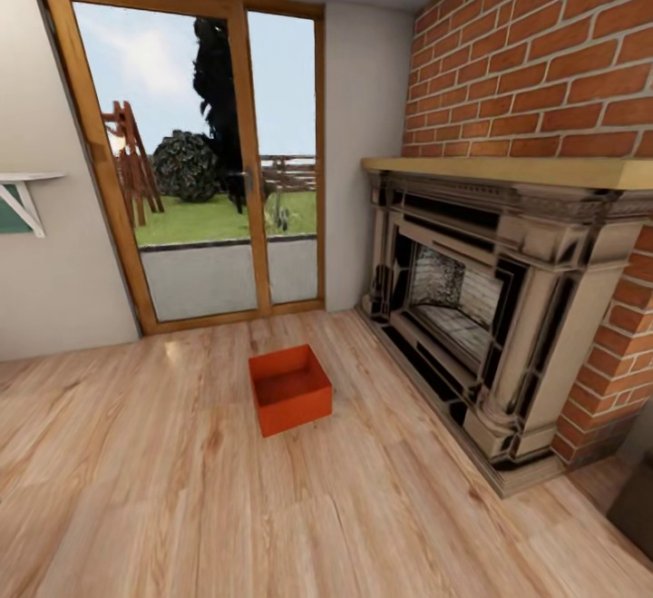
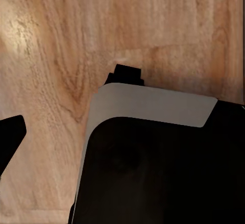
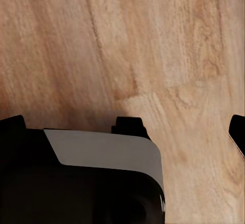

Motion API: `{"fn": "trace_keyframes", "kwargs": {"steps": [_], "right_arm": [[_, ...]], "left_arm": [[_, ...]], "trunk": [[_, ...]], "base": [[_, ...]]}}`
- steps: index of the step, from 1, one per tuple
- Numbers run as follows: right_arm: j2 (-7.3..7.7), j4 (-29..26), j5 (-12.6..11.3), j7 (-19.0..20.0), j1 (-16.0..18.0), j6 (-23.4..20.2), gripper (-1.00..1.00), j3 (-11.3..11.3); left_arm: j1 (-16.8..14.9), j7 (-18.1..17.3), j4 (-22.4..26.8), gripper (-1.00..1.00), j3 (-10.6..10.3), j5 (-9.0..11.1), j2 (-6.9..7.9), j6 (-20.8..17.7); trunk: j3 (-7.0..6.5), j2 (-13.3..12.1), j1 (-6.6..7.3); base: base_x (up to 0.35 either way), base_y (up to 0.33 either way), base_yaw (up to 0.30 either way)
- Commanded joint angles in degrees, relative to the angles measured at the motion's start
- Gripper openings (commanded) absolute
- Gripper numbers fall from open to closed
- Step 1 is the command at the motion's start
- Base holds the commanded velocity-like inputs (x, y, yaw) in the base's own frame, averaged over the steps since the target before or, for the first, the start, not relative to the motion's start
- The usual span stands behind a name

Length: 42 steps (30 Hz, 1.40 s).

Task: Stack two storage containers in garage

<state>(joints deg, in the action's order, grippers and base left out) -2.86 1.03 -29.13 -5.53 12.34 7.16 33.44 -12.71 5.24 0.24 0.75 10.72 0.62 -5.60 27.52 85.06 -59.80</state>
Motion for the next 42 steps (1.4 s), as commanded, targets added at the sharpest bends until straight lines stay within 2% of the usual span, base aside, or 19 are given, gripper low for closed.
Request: {"fn": "trace_keyframes", "kwargs": {"steps": [1,42], "right_arm": [[-0.04,0.11,-0.49,-0.1,0.05,0.23,1.0,0.48],[-0.04,0.11,-0.49,-0.1,0.05,0.23,1.0,0.51]], "left_arm": [[-0.03,0.12,0.03,1.0,0.04,0.35,0.0,-0.2],[-0.03,0.12,0.03,1.0,0.04,0.35,0.0,-0.2]], "trunk": [[0.06,0.03,-0.03],[0.06,0.03,-0.03]], "base": [[0.322,0.0,0.0],[0.322,0.0,0.0]]}}
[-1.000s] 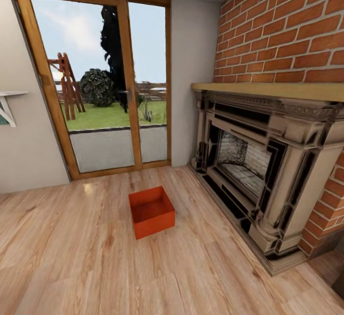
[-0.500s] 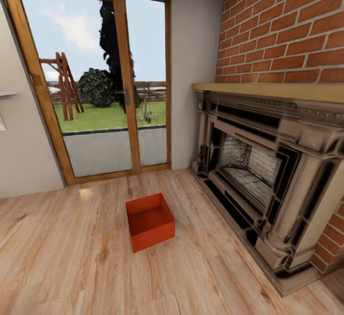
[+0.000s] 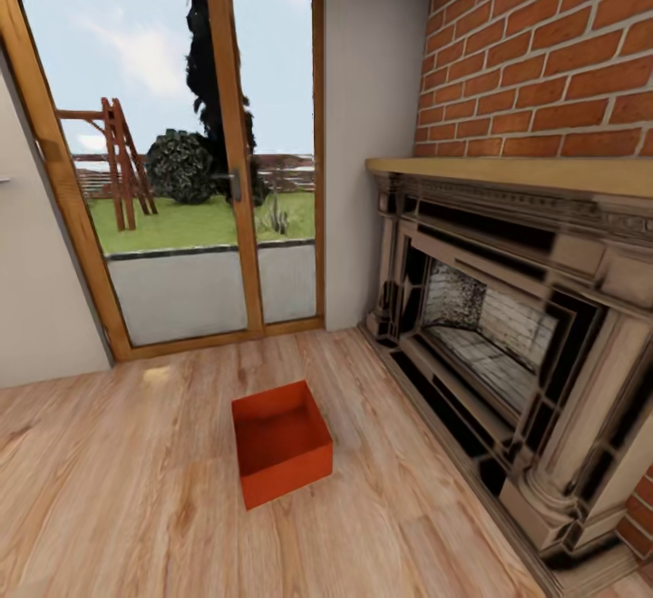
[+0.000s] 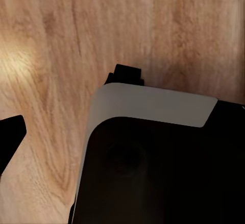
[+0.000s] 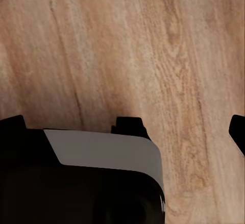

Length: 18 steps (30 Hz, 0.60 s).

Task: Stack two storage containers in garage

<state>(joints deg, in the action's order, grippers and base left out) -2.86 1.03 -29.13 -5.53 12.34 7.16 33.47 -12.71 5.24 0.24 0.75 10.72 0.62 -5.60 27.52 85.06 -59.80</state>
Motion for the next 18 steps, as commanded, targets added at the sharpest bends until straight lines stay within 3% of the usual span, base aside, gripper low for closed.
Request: {"fn": "trace_keyframes", "kwargs": {"steps": [1,18], "right_arm": [[-0.04,0.11,-0.49,-0.1,0.05,0.23,1.0,0.49],[-0.04,0.11,-0.49,-0.1,0.05,0.23,1.0,0.46]], "left_arm": [[-0.03,0.12,0.03,1.0,0.04,0.36,0.0,-0.2],[-0.01,0.12,0.03,1.0,0.05,0.36,0.0,-0.2]], "trunk": [[0.06,0.03,-0.03],[0.06,0.03,-0.03]], "base": [[0.322,0.0,0.0],[0.322,0.0,0.0]]}}
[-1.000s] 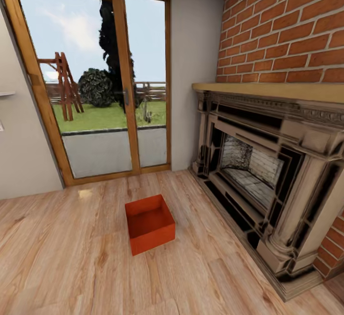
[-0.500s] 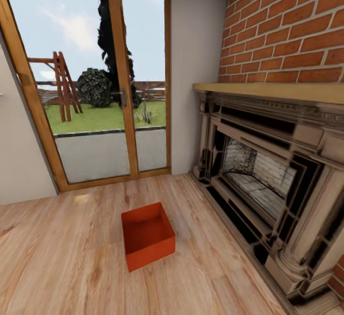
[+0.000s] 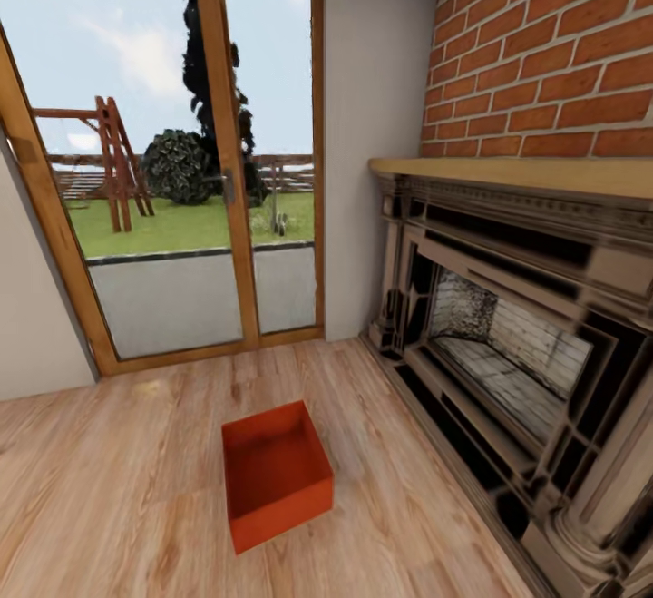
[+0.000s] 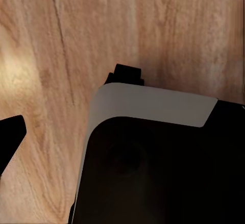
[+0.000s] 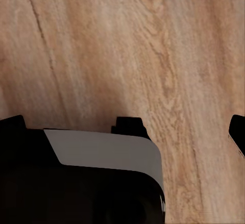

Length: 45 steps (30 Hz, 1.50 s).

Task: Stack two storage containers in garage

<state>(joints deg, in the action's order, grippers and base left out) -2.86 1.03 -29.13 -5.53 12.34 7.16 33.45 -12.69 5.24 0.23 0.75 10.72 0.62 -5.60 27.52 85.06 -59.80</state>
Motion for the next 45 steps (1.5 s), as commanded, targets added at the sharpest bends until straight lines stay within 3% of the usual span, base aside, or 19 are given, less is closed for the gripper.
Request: {"fn": "trace_keyframes", "kwargs": {"steps": [1,29,45], "right_arm": [[-0.04,0.11,-0.49,-0.1,0.05,0.23,1.0,0.48],[-0.04,0.11,-0.49,-0.11,0.05,0.23,1.0,0.54],[0.04,0.11,-0.49,-0.1,0.05,0.22,1.0,0.48]], "left_arm": [[-0.04,0.12,0.03,1.0,0.04,0.35,0.0,-0.2],[-0.06,0.16,0.03,1.0,0.04,0.44,0.09,-0.2],[-0.06,0.2,0.03,1.0,0.04,0.41,0.07,-0.2]], "trunk": [[0.06,0.03,-0.03],[0.06,0.03,-0.03],[0.06,0.03,-0.03]], "base": [[0.322,0.0,0.0],[0.303,0.0,0.0],[0.021,0.0,0.0]]}}
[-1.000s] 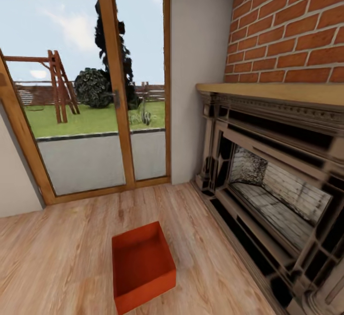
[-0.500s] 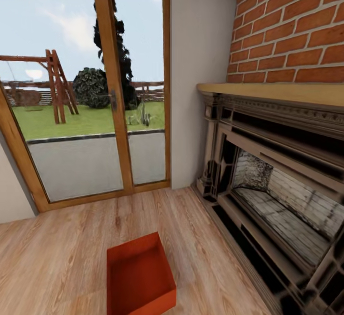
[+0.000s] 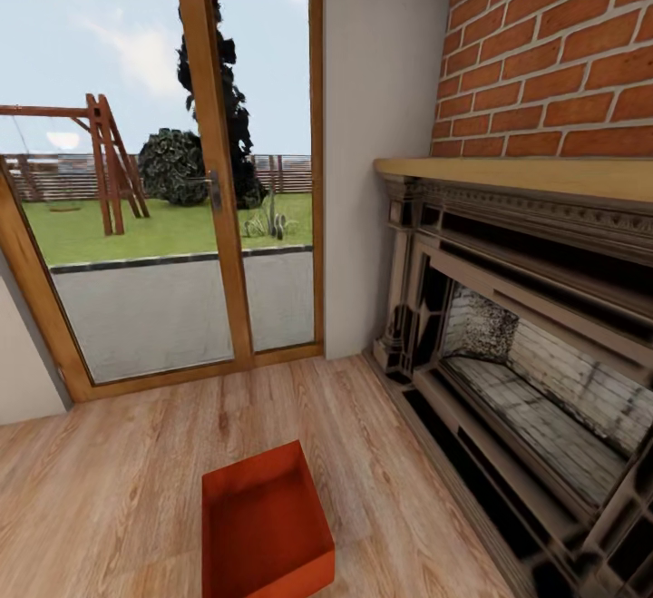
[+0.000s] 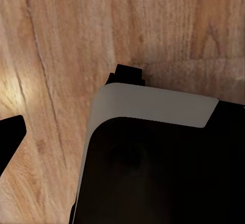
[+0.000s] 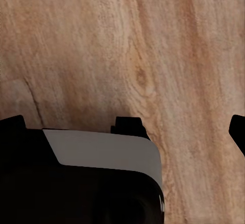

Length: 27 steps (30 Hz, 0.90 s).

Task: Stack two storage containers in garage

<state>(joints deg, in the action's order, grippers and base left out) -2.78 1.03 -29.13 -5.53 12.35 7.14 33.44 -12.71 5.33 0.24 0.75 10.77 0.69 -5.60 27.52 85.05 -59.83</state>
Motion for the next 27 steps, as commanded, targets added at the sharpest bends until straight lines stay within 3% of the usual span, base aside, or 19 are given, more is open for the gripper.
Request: {"fn": "trace_keyframes", "kwargs": {"steps": [1,15,27], "right_arm": [[-0.02,0.11,-0.49,-0.1,0.05,0.19,1.0,0.49],[-0.12,0.11,-0.53,-0.18,0.04,0.32,1.0,0.48],[-0.12,0.11,-0.49,-0.19,0.04,0.24,1.0,0.48]], "left_arm": [[-0.02,0.12,0.03,1.0,0.04,0.38,0.01,-0.2],[-0.03,0.12,0.03,1.0,0.05,0.39,0.01,-0.2],[-0.03,0.13,0.03,1.0,0.05,0.39,-0.04,-0.2]], "trunk": [[0.06,0.03,0.0],[0.06,0.03,0.0],[0.06,0.03,0.0]], "base": [[0.0,0.0,0.0],[0.0,0.0,0.005],[0.076,0.0,0.239]]}}
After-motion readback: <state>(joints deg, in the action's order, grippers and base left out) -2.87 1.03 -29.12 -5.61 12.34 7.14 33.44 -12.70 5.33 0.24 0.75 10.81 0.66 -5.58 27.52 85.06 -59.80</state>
